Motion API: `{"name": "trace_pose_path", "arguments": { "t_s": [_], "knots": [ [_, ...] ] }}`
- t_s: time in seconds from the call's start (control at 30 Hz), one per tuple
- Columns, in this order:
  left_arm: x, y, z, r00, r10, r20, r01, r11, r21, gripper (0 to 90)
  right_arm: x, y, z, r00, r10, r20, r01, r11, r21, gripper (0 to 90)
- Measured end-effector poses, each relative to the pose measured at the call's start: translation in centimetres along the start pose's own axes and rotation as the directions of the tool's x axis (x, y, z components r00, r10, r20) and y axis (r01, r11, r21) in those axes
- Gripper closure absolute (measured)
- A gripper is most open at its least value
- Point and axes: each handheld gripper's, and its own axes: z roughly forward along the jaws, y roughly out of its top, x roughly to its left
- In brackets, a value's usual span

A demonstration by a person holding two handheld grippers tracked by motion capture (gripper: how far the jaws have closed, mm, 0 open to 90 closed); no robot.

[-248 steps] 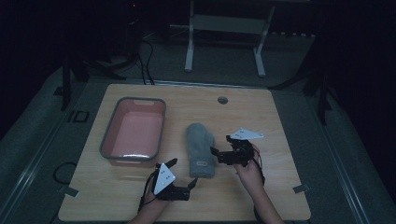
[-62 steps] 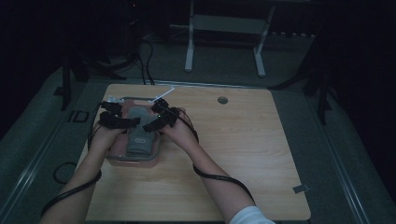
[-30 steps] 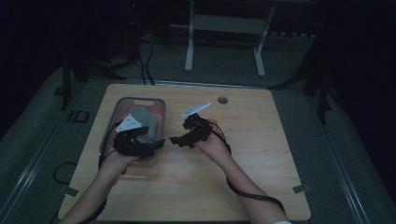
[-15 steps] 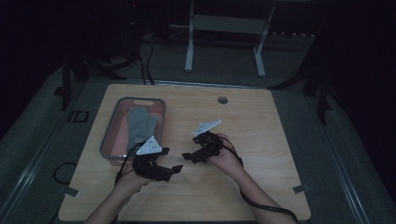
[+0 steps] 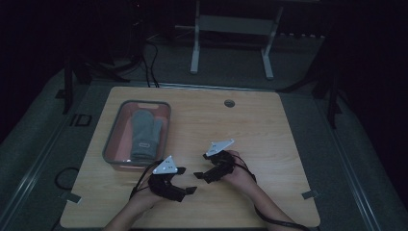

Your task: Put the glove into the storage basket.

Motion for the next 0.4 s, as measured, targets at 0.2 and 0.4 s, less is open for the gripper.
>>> {"name": "trace_pose_path", "arguments": {
  "t_s": [0.2, 0.4],
  "knots": [
    [0.1, -0.6, 0.5, 0.9998, 0.012, 0.018, -0.012, 0.9999, 0.011, 16.5, -0.2, -1.3, 0.0, 0.9998, -0.006, 0.019, 0.006, 1.0, -0.002, 14.8],
    [0.2, -0.9, 0.4, 0.9997, 0.006, 0.023, -0.006, 1.0, 0.007, 16.5, -0.2, -1.5, 0.0, 0.9994, -0.002, 0.034, 0.002, 1.0, 0.001, 14.8]
  ]
}}
